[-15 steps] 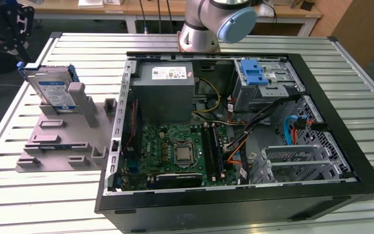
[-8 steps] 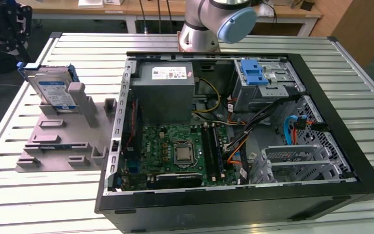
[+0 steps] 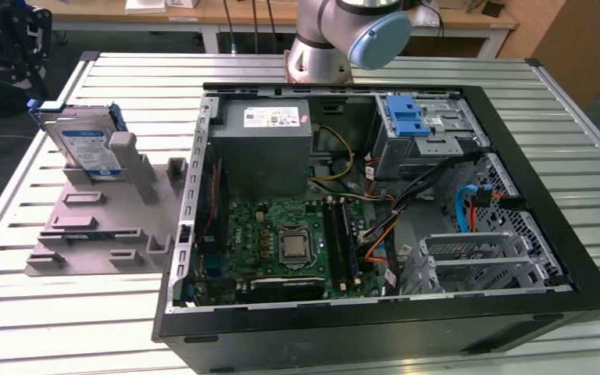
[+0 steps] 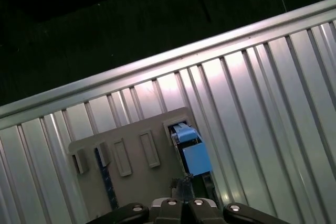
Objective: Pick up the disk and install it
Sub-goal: 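Pick up the disk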
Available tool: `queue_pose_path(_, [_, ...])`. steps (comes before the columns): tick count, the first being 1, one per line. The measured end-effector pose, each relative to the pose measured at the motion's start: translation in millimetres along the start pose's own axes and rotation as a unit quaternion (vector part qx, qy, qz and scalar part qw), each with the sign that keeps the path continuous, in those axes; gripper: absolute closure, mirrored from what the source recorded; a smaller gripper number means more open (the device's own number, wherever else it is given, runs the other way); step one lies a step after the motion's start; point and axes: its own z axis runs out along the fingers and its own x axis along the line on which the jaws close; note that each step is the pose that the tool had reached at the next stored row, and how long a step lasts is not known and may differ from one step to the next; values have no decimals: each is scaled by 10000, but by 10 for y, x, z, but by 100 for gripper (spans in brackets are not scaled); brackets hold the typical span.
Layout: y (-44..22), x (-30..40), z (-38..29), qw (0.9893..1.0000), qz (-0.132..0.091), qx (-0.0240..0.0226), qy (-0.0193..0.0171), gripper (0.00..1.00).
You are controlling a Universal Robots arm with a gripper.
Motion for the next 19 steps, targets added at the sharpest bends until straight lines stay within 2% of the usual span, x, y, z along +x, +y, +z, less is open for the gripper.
queue_pose_path(3, [-1,0,7,9999,-107,42,-17,89])
queue_pose_path(6, [-1,0,16,9995,-328,42,-14,89])
queue_pose_path(9, [0,0,22,9984,-569,38,-10,89])
queue_pose_path(17, [46,9,27,9981,-607,40,-10,89])
queue_pose_path(18, [49,7,28,9981,-607,39,-10,89])
queue_pose_path(19, [52,4,29,9981,-607,40,-10,84])
